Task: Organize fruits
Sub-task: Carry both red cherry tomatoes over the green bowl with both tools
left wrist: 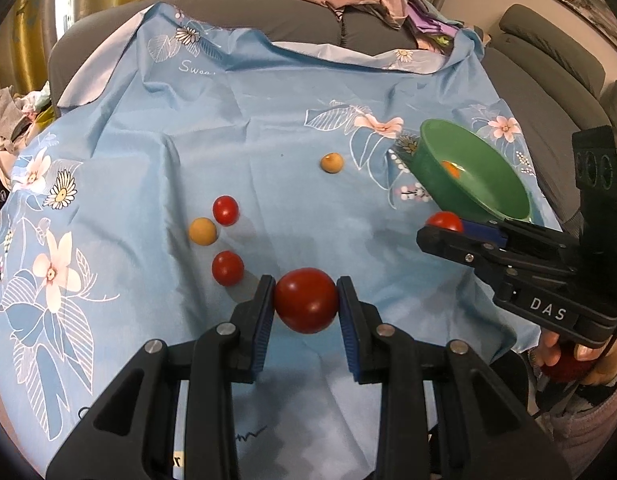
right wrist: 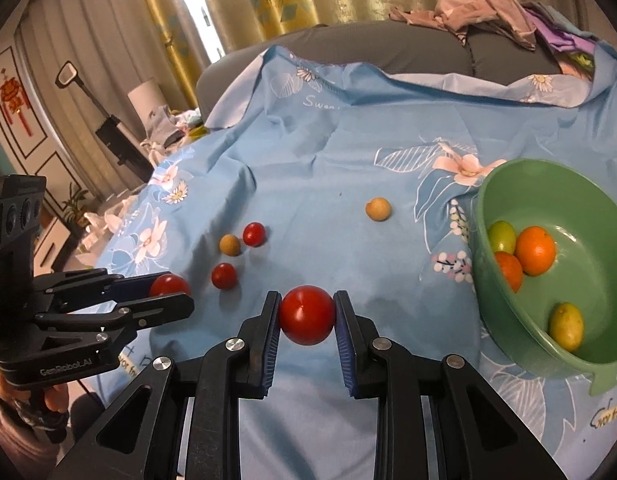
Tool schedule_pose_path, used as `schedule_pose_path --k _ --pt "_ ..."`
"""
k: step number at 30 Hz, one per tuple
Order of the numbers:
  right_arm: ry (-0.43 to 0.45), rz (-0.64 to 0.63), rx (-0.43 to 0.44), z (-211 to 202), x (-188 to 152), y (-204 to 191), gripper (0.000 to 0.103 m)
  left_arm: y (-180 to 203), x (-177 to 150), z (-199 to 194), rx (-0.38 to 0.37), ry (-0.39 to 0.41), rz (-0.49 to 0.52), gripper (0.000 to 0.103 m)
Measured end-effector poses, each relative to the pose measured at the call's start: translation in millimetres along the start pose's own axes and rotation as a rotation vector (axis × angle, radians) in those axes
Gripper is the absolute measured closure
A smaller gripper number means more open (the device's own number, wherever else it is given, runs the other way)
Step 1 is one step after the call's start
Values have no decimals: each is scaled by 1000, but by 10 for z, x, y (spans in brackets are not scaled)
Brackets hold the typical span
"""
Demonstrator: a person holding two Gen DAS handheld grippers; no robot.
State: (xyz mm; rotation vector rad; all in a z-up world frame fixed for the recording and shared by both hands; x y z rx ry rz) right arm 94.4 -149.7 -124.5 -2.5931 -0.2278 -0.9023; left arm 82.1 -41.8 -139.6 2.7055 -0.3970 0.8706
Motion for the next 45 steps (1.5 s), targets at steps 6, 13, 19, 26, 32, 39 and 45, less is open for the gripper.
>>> schedule_pose_path --k 6,13,19,26,32,39,45 --pt "41 -4 2 -178 19 -44 75 100 16 -109 7 18 17 73" --pt "94 -12 13 -387 67 -83 75 185 50 -197 23 33 37 73" --pt "137 -19 19 -532 114 -103 75 246 71 -220 36 37 52 73" --pt "164 -24 21 -614 148 -72 75 341 115 -212 44 36 78 73" --pt "177 -6 21 -649 154 19 75 433 182 -171 46 32 102 73" --pt "191 21 20 -687 158 162 75 549 233 -84 45 18 129 73" --pt "203 50 13 -718 150 300 75 689 302 -4 35 10 159 73"
Point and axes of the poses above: each gripper's, at about its wrist camera, not at the fingertips, and z roughly the way its jaws point, y to its right, x to its top, the point moved 8 cm from there along z, roughly the way its jaws point, and after that the axes turned 2 degrees about y, right-handed, at the moved point
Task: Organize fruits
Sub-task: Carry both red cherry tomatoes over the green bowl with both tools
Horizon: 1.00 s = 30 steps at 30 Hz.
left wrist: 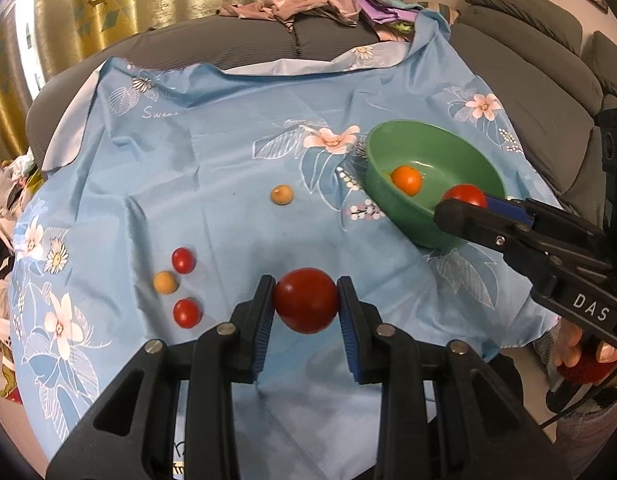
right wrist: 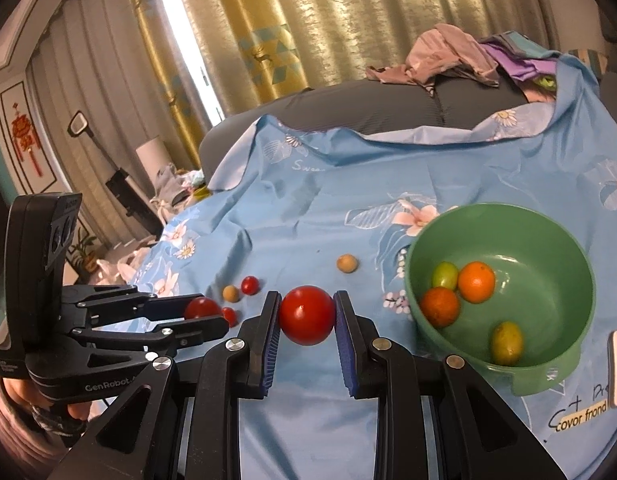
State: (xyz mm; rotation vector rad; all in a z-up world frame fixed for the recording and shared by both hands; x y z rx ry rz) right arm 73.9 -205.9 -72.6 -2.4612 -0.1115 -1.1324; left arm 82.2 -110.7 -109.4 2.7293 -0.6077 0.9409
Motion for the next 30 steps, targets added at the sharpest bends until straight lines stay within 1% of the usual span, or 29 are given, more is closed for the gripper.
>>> schedule_pose_path --k 18,26,30 --pt "56 85 -63 -175 72 557 75 511 436 241 -46 15 120 73" --pt "72 130 -115 -187 86 900 75 798 722 427 -69 29 180 73" --pt "76 151 -138 -186 88 1051 75 920 824 568 -85 20 199 73"
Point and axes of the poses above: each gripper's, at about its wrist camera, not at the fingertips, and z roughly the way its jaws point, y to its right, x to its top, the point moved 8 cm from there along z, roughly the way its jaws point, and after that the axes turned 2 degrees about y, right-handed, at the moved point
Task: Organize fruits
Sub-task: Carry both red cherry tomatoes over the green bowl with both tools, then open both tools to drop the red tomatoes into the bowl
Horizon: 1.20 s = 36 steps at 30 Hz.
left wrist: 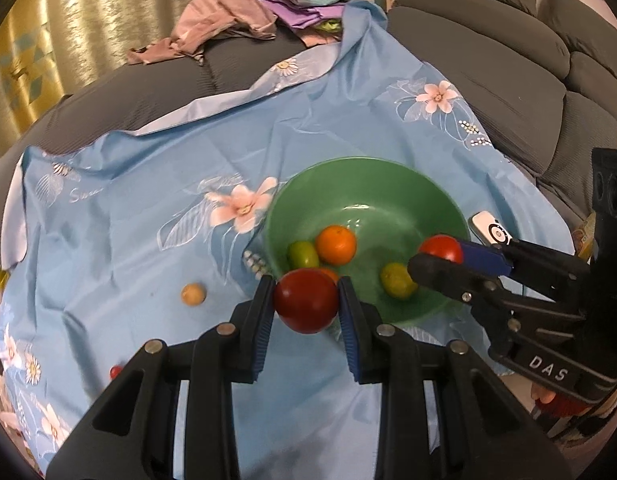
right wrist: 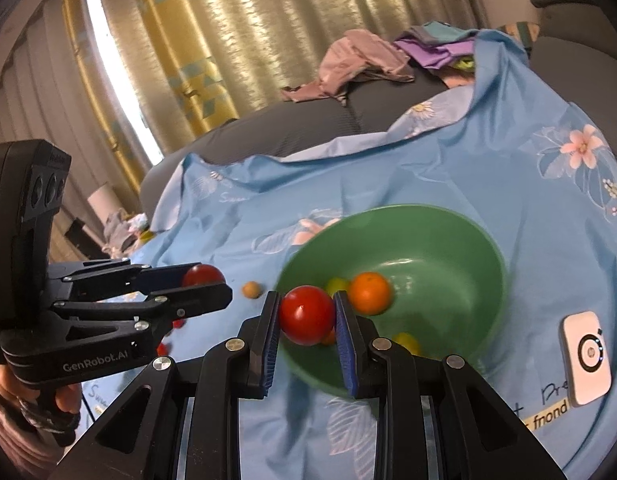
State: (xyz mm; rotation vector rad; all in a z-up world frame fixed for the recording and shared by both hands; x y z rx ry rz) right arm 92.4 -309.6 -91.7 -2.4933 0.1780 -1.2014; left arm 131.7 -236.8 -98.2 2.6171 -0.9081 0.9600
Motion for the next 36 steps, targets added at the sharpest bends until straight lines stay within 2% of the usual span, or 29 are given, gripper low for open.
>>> schedule_pose_path --k 16,36 --pt "-28 37 -57 170 -37 356 75 185 31 584 -42 -86 24 73" --pt "-44 29 -97 254 -26 409 75 191 72 772 -36 -108 50 73"
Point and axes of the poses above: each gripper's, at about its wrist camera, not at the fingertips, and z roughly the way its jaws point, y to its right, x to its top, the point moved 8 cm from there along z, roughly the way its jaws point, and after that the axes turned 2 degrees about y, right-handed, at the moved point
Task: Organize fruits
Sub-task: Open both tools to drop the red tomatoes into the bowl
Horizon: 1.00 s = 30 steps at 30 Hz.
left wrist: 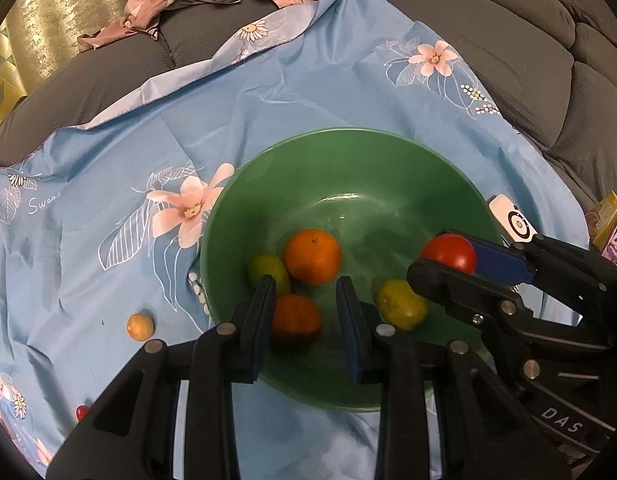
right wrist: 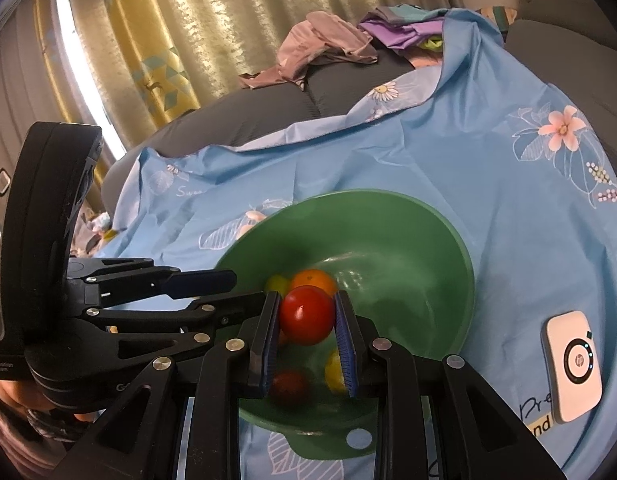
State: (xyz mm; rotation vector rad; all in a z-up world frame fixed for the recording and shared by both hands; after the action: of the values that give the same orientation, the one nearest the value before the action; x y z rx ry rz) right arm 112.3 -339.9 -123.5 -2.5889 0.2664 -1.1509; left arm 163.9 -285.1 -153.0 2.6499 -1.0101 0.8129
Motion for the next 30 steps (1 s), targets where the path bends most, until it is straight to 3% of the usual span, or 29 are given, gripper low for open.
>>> schedule_pose_path --k 6,10,22,30 --pt "-16 18 -16 24 -21 46 75 -7 2 8 8 -4 -2 72" --pt "-25 30 -44 36 -46 95 75 -55 14 -9 21 1 -17 51" --pt "-34 50 -71 -21 -47 124 66 -190 -65 -155 61 4 -57 20" --pt "-17 40 -69 -188 -42 21 58 -303 -268 -422 101 22 -77 16"
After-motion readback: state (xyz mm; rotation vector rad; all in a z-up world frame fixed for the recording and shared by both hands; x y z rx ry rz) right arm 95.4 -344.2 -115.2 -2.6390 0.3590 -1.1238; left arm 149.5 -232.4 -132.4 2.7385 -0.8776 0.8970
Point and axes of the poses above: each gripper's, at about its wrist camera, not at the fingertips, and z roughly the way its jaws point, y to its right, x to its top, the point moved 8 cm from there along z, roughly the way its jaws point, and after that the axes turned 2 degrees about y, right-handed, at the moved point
